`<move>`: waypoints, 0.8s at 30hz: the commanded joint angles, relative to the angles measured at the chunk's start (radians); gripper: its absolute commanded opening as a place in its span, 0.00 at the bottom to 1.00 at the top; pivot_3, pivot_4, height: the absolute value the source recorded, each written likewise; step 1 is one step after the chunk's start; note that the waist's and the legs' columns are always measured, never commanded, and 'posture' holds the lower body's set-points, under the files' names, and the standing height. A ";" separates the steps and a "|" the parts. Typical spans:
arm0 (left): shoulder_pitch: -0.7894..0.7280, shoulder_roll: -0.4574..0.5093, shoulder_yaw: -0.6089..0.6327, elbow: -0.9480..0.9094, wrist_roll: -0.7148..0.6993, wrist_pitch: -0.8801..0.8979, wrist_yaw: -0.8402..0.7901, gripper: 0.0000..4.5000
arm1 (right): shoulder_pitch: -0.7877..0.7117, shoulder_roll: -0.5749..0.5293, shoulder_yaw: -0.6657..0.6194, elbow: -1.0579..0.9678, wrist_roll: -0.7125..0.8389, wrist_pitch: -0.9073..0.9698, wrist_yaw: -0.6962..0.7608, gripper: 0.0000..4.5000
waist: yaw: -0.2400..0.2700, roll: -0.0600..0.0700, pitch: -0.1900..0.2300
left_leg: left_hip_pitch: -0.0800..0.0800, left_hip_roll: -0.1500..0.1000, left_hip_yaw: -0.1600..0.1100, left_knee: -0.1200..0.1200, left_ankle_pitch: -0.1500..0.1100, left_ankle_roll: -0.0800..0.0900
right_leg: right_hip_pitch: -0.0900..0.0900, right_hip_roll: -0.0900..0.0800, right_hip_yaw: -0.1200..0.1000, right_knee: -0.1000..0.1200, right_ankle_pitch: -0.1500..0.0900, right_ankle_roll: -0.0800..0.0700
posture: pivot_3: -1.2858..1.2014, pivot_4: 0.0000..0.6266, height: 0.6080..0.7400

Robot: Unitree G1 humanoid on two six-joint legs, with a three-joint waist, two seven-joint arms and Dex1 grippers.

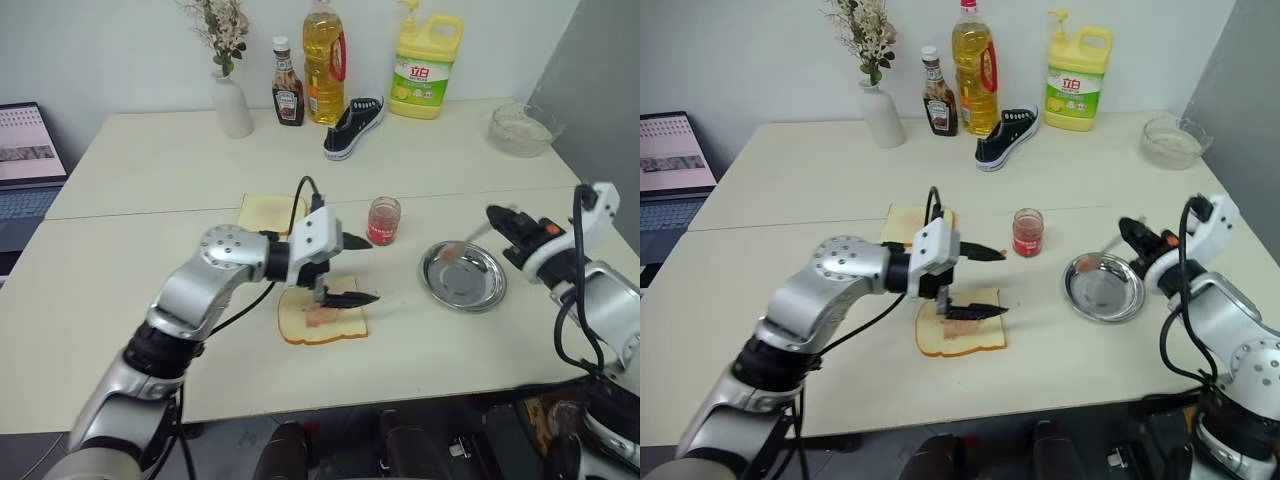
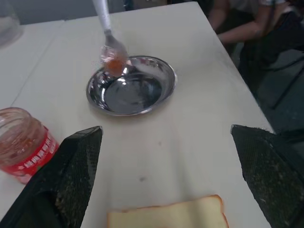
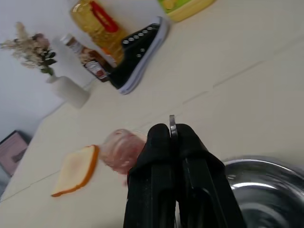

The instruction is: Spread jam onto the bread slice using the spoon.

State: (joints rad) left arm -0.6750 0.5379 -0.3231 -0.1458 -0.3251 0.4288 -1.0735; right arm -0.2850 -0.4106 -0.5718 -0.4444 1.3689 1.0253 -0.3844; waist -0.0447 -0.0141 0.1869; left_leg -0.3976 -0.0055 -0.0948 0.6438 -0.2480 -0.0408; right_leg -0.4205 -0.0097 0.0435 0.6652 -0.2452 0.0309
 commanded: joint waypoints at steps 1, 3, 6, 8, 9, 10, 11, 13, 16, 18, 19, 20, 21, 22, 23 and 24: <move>-0.052 -0.055 -0.020 0.074 0.065 -0.085 0.025 1.00 | 0.063 -0.031 -0.034 0.011 -0.050 -0.080 0.081 0.01 | -0.001 0.000 0.000 | 0.001 0.000 0.000 0.000 0.000 0.000 | 0.000 0.000 0.001 0.000 0.000 0.000 | 0.52 0.24 1.00; -0.066 -0.089 -0.036 0.124 0.097 -0.120 0.030 1.00 | 0.097 -0.033 -0.041 0.059 -0.082 -0.124 0.130 0.01 | 0.000 0.000 0.000 | 0.001 0.000 0.000 0.000 0.000 0.000 | 0.001 0.000 0.000 0.000 -0.002 0.003 | 0.52 0.24 1.00; -0.069 -0.135 -0.039 0.158 0.113 -0.139 0.035 1.00 | 0.102 -0.030 -0.036 0.157 -0.141 -0.187 0.188 0.01 | -0.004 0.000 0.000 | 0.002 0.000 0.002 0.000 0.000 0.000 | 0.001 0.000 0.002 0.000 -0.002 0.004 | 0.52 0.24 1.00; -0.064 -0.148 -0.040 0.162 0.123 -0.144 0.034 1.00 | 0.085 -0.023 -0.031 0.232 -0.170 -0.221 0.227 0.01 | -0.004 0.000 0.000 | 0.002 0.000 0.002 0.000 0.000 0.000 | 0.001 0.000 0.003 0.001 -0.002 0.003 | 0.52 0.24 1.00; -0.061 -0.151 -0.039 0.162 0.127 -0.145 0.032 1.00 | 0.079 -0.025 -0.024 0.263 -0.189 -0.234 0.249 0.01 | -0.004 0.000 0.000 | 0.002 0.000 0.002 0.000 0.000 0.000 | 0.001 0.000 0.003 0.000 -0.002 0.003 | 0.52 0.24 1.00; -0.056 -0.151 -0.039 0.159 0.131 -0.144 0.031 1.00 | 0.072 -0.027 -0.018 0.295 -0.212 -0.252 0.269 0.01 | -0.004 0.000 0.000 | 0.002 0.000 0.002 0.000 0.000 0.000 | 0.001 0.000 0.003 0.001 -0.002 0.003 | 0.52 0.24 1.00; -0.049 -0.148 -0.041 0.154 0.138 -0.145 0.031 1.00 | 0.058 -0.023 -0.021 0.335 -0.223 -0.272 0.288 0.01 | -0.004 0.000 0.000 | 0.002 0.000 0.002 0.000 0.000 0.000 | 0.001 0.000 0.003 0.001 -0.002 0.003 | 0.52 0.24 1.00; -0.032 -0.142 -0.043 0.135 0.140 -0.136 0.029 1.00 | 0.026 -0.024 -0.015 0.410 -0.262 -0.304 0.327 0.01 | -0.004 0.001 -0.001 | 0.002 0.000 0.003 0.000 0.000 0.000 | 0.001 0.000 0.003 0.001 -0.001 0.003 | 0.52 0.24 1.00; -0.019 -0.140 -0.040 0.116 0.144 -0.125 0.031 1.00 | -0.008 -0.021 0.000 0.471 -0.291 -0.319 0.372 0.01 | -0.003 0.001 -0.001 | 0.003 0.000 0.003 0.000 0.000 0.000 | 0.001 0.000 0.003 0.001 -0.001 0.002 | 0.52 0.24 1.00; -0.015 -0.140 -0.037 0.111 0.148 -0.119 0.034 1.00 | -0.017 -0.018 0.009 0.504 -0.313 -0.328 0.403 0.01 | -0.002 0.001 -0.001 | 0.003 0.000 0.003 0.000 0.000 0.000 | 0.001 0.000 0.003 0.001 -0.001 0.002 | 0.52 0.24 1.00; -0.014 -0.140 -0.034 0.108 0.148 -0.117 0.036 1.00 | -0.019 -0.017 0.012 0.523 -0.329 -0.334 0.411 0.05 | 0.000 0.001 -0.001 | 0.003 0.000 0.003 0.000 0.000 0.000 | 0.001 0.000 0.003 0.001 -0.001 0.002 | 0.52 0.24 1.00; -0.012 -0.139 -0.033 0.105 0.149 -0.114 0.036 1.00 | -0.023 -0.013 0.009 0.537 -0.333 -0.337 0.418 0.11 | 0.000 0.001 -0.001 | 0.003 0.000 0.003 0.000 0.000 0.000 | 0.001 0.000 0.003 0.001 -0.001 0.002 | 0.52 0.24 1.00; -0.011 -0.138 -0.033 0.100 0.149 -0.110 0.037 1.00 | -0.026 -0.011 0.006 0.548 -0.337 -0.339 0.424 0.16 | 0.001 0.001 -0.001 | 0.003 0.000 0.003 0.001 0.000 0.000 | 0.002 0.000 0.003 0.001 0.000 0.002 | 0.52 0.24 1.00; -0.010 -0.138 -0.032 0.097 0.150 -0.108 0.037 1.00 | -0.028 -0.010 0.004 0.554 -0.341 -0.340 0.429 0.23 | 0.003 0.001 -0.001 | 0.003 0.000 0.003 0.001 0.000 0.000 | 0.002 0.000 0.003 0.001 0.000 0.000 | 0.52 0.24 1.00; -0.007 -0.136 -0.032 0.093 0.149 -0.105 0.037 1.00 | -0.030 -0.007 0.002 0.556 -0.345 -0.340 0.431 0.30 | 0.004 0.001 -0.001 | 0.003 0.000 0.003 0.001 0.000 0.000 | 0.002 0.000 0.003 0.001 0.000 0.000 | 0.52 0.24 1.00; -0.004 -0.134 -0.030 0.088 0.149 -0.102 0.038 1.00 | -0.031 -0.005 -0.002 0.556 -0.344 -0.338 0.431 0.37 | 0.005 0.001 -0.001 | 0.003 0.000 0.003 0.001 0.000 0.000 | 0.001 0.000 0.003 0.001 0.000 0.000 | 0.52 0.24 1.00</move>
State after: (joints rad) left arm -0.6782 0.3984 -0.3670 -0.0109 -0.1757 0.3261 -1.0383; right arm -0.3003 -0.4095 -0.5558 0.1365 1.0283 0.7034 0.0256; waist -0.0395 -0.0128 0.1861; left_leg -0.3948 -0.0057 -0.0915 0.6445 -0.2479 -0.0408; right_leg -0.4192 -0.0098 0.0470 0.6661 -0.2447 0.0311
